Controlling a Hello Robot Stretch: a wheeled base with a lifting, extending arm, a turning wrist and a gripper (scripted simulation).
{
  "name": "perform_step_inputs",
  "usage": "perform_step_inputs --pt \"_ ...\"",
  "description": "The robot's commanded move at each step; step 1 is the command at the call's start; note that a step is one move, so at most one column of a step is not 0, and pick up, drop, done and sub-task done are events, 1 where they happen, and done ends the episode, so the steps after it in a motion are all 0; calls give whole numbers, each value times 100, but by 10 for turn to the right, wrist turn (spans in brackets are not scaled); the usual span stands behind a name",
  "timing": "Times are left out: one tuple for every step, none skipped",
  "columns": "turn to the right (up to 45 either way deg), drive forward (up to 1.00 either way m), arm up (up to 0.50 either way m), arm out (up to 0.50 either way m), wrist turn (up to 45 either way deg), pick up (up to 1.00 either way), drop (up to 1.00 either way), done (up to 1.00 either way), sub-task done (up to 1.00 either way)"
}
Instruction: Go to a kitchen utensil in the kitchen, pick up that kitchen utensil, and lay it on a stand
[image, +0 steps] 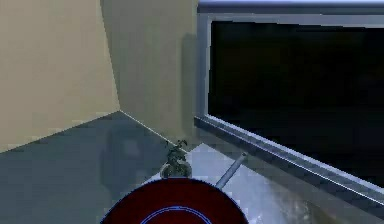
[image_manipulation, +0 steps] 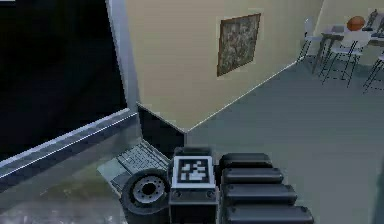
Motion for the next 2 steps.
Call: perform_step_inputs --pt "450 0 0 0 0 0 0 0 0" --pt "450 0 0 0 0 0 0 0 0"
